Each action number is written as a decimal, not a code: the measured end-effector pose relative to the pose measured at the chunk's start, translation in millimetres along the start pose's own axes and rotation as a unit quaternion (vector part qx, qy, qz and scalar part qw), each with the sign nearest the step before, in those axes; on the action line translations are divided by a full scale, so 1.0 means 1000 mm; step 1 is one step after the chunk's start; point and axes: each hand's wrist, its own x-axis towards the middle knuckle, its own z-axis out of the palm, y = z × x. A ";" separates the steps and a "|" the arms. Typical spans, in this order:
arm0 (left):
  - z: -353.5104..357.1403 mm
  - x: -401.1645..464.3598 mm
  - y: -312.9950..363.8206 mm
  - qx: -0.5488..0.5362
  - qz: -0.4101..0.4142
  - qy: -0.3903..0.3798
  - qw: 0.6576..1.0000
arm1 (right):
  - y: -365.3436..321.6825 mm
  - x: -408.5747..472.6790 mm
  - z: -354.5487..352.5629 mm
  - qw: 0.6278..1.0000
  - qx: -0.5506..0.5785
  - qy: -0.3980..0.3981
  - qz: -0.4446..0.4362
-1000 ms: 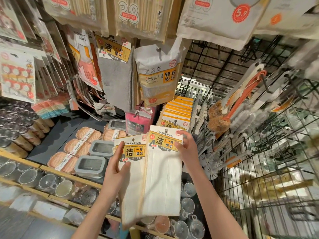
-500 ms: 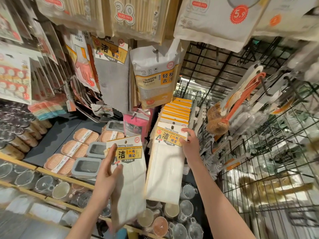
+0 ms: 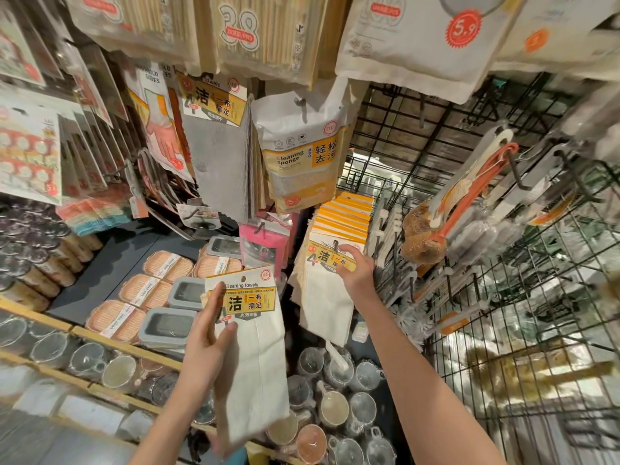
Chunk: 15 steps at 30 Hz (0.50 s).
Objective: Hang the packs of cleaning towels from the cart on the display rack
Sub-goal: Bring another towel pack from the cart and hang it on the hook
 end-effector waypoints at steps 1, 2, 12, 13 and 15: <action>0.000 0.000 0.000 0.001 0.002 -0.001 1.000 | -0.001 0.001 0.000 1.000 0.010 -0.001 0.020; 0.000 0.000 0.001 0.000 0.003 -0.001 1.000 | -0.002 0.003 0.001 0.999 0.020 0.000 0.039; 0.005 -0.004 0.003 -0.001 0.009 -0.005 1.000 | -0.007 0.000 0.003 0.995 0.023 -0.012 0.100; 0.005 -0.004 0.003 -0.002 0.007 -0.005 1.000 | -0.008 -0.003 0.002 0.995 0.026 -0.018 0.095; 0.005 -0.004 0.003 -0.004 0.009 -0.006 1.000 | -0.009 -0.008 -0.001 0.996 0.036 -0.025 0.078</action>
